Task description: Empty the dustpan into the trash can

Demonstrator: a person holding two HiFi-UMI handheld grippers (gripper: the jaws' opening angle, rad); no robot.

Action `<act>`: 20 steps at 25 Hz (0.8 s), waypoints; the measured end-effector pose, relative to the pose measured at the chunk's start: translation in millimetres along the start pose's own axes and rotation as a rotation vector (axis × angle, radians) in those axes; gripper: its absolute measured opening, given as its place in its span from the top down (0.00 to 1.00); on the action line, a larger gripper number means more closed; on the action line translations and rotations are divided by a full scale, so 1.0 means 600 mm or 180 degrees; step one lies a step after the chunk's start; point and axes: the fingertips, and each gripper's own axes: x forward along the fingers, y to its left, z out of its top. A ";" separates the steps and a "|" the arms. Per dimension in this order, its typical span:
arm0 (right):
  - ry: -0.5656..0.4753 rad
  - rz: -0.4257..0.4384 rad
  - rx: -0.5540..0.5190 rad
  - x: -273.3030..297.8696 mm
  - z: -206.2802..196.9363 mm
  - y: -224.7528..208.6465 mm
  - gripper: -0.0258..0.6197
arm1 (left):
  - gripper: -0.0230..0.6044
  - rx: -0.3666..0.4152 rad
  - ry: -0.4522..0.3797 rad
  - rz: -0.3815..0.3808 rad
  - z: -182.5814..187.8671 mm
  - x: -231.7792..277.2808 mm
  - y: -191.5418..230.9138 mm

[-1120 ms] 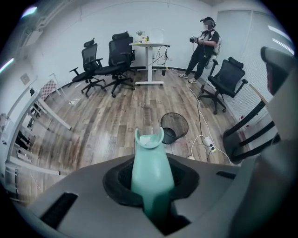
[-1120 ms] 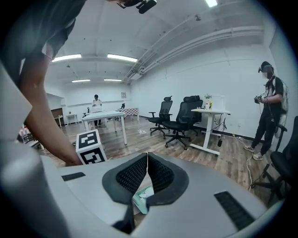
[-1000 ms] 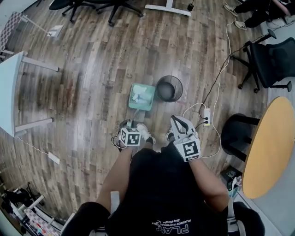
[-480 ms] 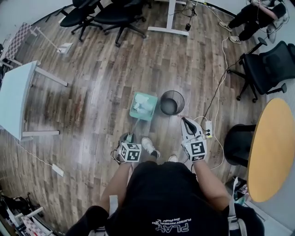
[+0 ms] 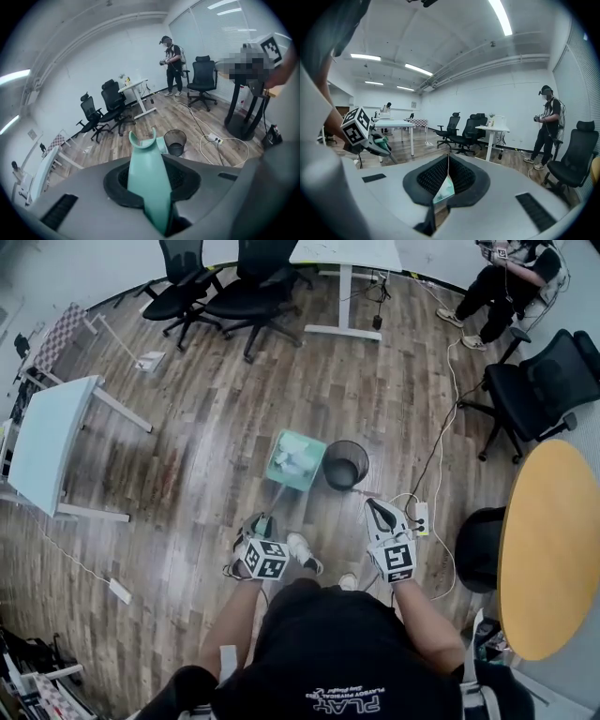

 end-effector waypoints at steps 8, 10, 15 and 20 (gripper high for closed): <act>-0.0165 -0.0106 -0.0030 -0.075 0.008 -0.026 0.92 | 0.80 0.1007 -0.0161 0.0227 0.042 -0.027 -0.050; -0.0178 -0.0120 -0.0027 -0.088 0.011 -0.030 0.92 | 0.80 0.1382 -0.0194 0.0280 0.058 -0.023 -0.062; -0.0195 -0.0170 -0.0039 -0.113 0.010 -0.041 0.92 | 0.79 0.2218 -0.0256 0.0346 0.087 -0.014 -0.095; -0.0212 -0.0201 -0.0001 -0.127 0.011 -0.049 0.92 | 0.79 0.2711 -0.0271 0.0313 0.103 -0.006 -0.115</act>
